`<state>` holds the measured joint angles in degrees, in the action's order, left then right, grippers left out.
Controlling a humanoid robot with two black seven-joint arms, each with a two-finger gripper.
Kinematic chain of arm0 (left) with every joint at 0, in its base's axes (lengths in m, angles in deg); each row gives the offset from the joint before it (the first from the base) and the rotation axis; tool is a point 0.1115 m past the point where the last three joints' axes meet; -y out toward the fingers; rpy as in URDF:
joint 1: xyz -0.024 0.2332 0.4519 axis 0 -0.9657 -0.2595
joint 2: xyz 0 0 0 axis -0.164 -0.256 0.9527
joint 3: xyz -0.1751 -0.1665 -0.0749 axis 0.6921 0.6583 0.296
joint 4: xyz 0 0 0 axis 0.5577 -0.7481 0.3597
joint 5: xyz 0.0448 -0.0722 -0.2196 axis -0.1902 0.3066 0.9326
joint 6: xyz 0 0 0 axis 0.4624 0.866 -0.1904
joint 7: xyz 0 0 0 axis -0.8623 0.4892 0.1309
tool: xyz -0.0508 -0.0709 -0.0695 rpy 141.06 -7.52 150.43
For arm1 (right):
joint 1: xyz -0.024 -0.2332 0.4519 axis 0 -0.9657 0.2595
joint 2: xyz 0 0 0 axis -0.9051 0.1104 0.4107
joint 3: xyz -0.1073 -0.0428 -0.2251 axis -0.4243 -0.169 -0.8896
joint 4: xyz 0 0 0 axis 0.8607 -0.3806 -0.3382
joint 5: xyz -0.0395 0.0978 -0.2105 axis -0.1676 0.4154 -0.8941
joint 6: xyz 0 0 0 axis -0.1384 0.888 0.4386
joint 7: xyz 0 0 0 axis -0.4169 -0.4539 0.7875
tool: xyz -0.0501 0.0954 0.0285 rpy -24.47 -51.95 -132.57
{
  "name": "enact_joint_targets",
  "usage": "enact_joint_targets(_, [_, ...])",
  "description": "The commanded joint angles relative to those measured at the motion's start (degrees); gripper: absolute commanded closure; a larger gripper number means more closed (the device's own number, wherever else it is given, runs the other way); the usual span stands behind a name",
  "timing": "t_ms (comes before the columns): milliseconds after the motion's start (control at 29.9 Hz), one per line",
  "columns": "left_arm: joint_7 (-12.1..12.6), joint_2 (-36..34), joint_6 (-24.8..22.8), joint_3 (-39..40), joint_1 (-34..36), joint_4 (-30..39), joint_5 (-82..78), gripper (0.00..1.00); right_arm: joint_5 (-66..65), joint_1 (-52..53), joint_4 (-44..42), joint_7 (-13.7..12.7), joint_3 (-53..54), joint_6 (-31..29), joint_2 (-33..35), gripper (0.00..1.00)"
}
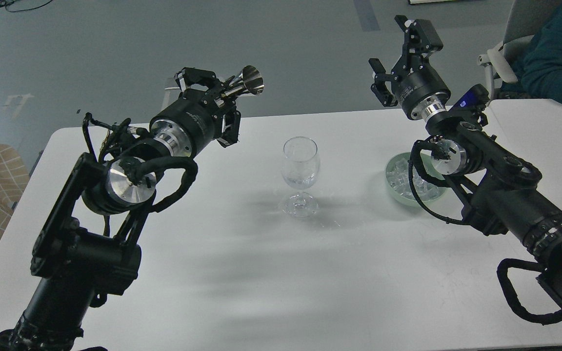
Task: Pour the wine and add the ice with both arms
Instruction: 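Turn the jigger upright and move it back from the glass, then lower the jigger onto the table and open the left gripper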
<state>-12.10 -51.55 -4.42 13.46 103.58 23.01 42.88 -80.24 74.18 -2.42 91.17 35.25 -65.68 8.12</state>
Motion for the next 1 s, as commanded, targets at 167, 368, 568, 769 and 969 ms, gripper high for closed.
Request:
enact_joint_targets(167, [-4.0,1.3,-11.4,8.8,-10.4,-5.1,5.9,0.82,0.1,0.0,0.0,0.0,-1.0,0.0,0.0,0.0])
enact_joint_targets(368, [-4.8,4.1,-21.9,14.7,-13.6,-13.6,6.6,0.79,0.1,-0.1,0.1,0.0,-1.1,0.0,0.0,0.0])
enact_joint_targets(568, [-6.6,5.8,-24.2,19.0,-13.9,-20.0,7.2,0.77,0.0,-0.1,0.1,0.0,-1.1,0.0,0.1,0.0])
enact_joint_targets(769, [-7.8,5.9,-24.2,19.1,-13.9,-23.1,9.6,0.71,0.1,-0.1,0.1,0.0,-1.1,0.0,0.0,0.0])
enact_joint_targets(969, [-8.5,5.9,-24.4,19.1,-14.0,-24.8,9.9,0.67,0.1,-0.1,0.1,-0.1,-1.2,0.0,0.0,0.0])
